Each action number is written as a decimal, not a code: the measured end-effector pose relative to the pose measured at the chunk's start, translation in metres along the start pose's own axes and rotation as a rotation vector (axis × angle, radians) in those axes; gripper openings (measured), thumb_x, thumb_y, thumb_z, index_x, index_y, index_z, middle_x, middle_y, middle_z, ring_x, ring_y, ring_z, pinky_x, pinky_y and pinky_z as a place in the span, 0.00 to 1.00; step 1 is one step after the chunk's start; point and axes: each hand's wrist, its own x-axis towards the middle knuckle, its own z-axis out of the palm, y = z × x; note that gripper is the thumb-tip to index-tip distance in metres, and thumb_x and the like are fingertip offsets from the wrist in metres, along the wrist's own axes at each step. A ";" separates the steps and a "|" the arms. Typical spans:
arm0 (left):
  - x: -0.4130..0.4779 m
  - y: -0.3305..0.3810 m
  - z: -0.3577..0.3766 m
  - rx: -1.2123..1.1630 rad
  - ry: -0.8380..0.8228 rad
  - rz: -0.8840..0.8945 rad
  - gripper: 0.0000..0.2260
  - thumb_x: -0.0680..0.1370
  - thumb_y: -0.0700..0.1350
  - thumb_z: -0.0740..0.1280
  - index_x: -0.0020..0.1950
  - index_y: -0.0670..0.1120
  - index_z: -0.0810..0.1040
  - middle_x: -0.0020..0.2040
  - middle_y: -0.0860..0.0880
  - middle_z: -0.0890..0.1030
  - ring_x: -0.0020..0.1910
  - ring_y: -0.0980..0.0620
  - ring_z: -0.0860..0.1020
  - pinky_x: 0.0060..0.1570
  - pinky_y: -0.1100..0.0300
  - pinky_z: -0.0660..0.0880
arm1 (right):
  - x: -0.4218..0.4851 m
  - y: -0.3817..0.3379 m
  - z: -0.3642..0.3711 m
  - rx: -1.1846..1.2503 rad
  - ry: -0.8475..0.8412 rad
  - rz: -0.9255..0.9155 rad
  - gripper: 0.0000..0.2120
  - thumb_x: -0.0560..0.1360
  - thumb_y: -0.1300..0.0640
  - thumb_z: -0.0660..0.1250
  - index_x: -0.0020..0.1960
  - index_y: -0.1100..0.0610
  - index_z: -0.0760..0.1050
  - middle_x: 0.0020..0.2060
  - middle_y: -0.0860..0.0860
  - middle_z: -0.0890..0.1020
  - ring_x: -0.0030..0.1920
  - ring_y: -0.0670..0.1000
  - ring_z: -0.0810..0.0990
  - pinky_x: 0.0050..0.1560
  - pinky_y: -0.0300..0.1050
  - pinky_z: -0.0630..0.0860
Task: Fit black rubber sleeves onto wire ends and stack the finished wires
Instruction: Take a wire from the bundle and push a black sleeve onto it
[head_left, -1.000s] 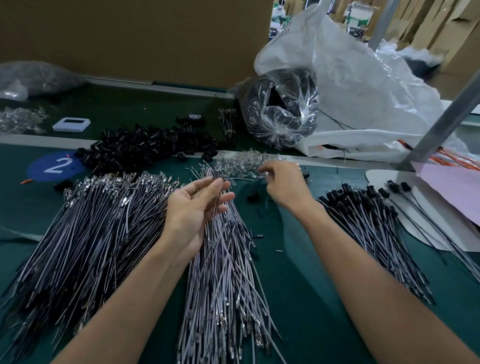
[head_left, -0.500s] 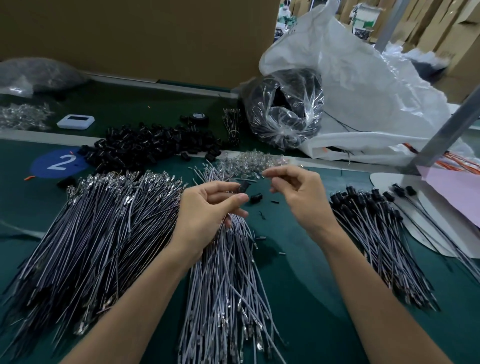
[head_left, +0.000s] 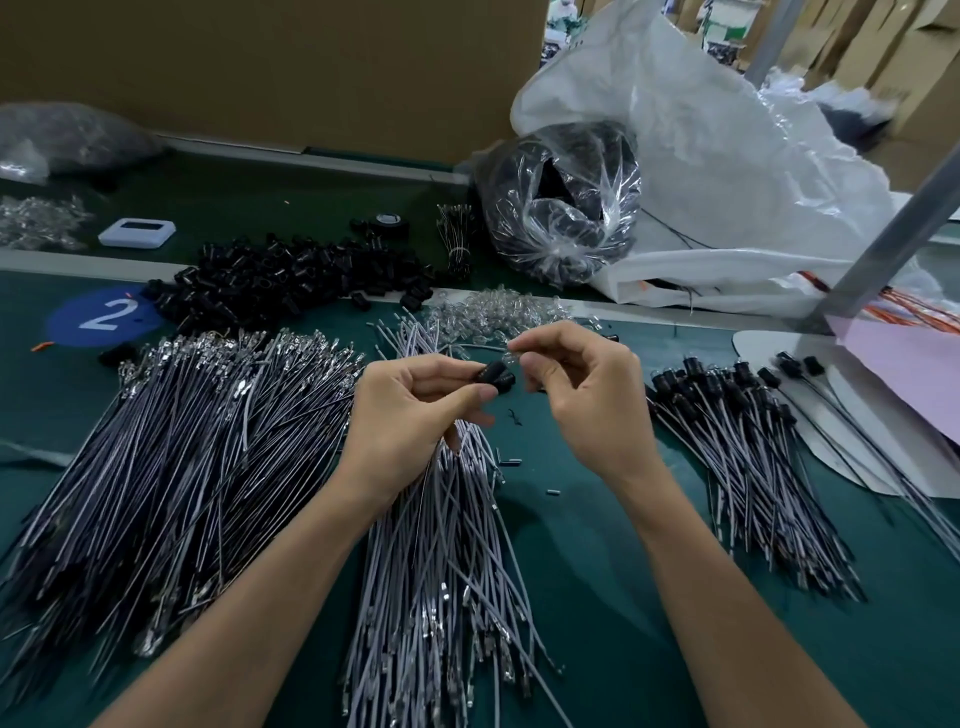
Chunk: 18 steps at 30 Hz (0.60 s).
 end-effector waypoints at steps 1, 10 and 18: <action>0.000 0.000 -0.001 0.000 0.002 -0.001 0.07 0.71 0.33 0.75 0.46 0.42 0.84 0.38 0.45 0.86 0.35 0.47 0.85 0.23 0.65 0.73 | 0.000 0.000 0.000 -0.009 0.003 -0.009 0.09 0.76 0.68 0.68 0.46 0.56 0.82 0.35 0.41 0.80 0.34 0.41 0.79 0.39 0.31 0.73; 0.000 -0.002 -0.003 0.147 -0.065 0.038 0.09 0.70 0.34 0.76 0.44 0.47 0.85 0.35 0.47 0.85 0.33 0.48 0.85 0.24 0.64 0.75 | 0.001 0.005 -0.006 -0.009 -0.102 -0.066 0.10 0.73 0.71 0.69 0.46 0.58 0.84 0.37 0.44 0.82 0.36 0.42 0.80 0.41 0.34 0.75; -0.001 0.000 -0.003 0.138 -0.085 0.078 0.08 0.71 0.34 0.75 0.45 0.46 0.85 0.36 0.47 0.86 0.33 0.48 0.85 0.28 0.62 0.78 | 0.001 0.009 0.000 0.266 -0.067 0.101 0.08 0.73 0.69 0.71 0.45 0.57 0.82 0.35 0.54 0.85 0.34 0.49 0.83 0.38 0.38 0.78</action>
